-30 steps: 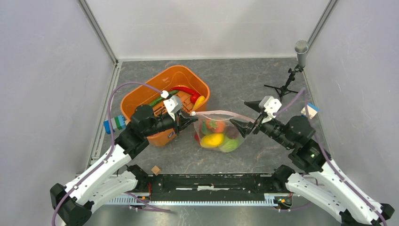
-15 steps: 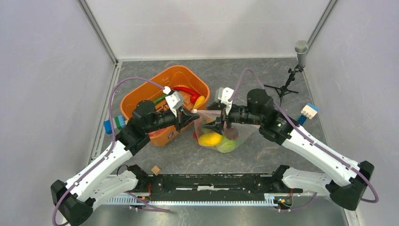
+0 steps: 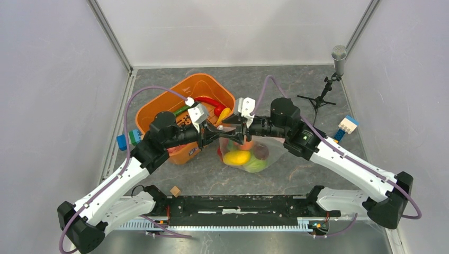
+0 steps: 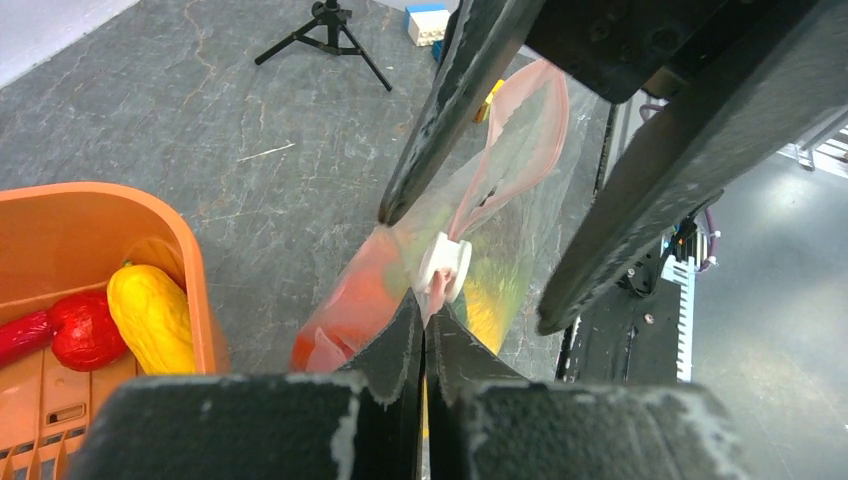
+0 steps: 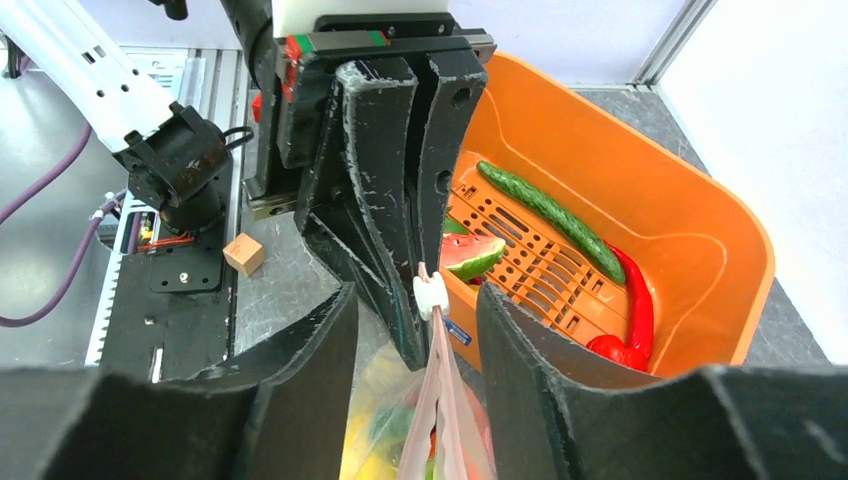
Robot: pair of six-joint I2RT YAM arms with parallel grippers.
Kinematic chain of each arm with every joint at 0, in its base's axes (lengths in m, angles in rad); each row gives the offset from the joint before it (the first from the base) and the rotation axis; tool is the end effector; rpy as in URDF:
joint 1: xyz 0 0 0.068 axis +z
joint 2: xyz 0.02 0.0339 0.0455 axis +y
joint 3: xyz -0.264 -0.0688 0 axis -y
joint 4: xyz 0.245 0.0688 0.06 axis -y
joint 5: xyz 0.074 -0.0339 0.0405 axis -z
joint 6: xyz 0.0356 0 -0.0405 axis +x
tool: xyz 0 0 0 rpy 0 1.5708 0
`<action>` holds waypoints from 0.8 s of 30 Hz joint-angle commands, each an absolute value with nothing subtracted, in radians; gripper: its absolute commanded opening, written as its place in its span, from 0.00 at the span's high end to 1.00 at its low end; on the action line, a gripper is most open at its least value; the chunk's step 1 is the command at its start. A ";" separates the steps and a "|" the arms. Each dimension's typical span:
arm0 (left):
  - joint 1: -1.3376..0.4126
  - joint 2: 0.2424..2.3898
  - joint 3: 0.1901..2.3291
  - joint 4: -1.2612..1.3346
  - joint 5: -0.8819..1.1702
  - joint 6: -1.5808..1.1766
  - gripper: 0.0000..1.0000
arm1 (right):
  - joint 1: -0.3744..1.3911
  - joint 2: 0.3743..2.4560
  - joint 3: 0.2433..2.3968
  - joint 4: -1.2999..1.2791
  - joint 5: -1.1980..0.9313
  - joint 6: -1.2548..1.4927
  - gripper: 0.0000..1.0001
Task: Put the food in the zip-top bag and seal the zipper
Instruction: Unzip the zipper food storage bag at the center of the board.
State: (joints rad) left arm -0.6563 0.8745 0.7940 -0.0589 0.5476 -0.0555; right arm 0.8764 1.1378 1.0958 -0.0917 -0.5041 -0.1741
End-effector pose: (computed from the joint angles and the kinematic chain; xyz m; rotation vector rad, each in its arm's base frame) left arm 0.1496 -0.1386 0.3416 0.9213 1.5373 -0.9858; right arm 0.1537 0.2114 0.3888 -1.2096 1.3069 0.9427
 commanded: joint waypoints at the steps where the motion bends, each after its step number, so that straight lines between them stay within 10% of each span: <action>1: -0.650 0.874 0.835 -0.033 0.586 -0.058 0.98 | 0.877 1.156 1.143 -0.035 -0.499 -0.192 0.50; 11: -0.650 0.869 0.835 -0.043 0.558 -0.055 0.98 | 0.877 1.141 1.095 -0.021 -0.487 -0.187 0.99; 24: -0.628 0.845 0.812 -0.010 0.426 -0.107 0.98 | 0.864 0.996 1.006 -0.194 -0.363 -0.272 1.00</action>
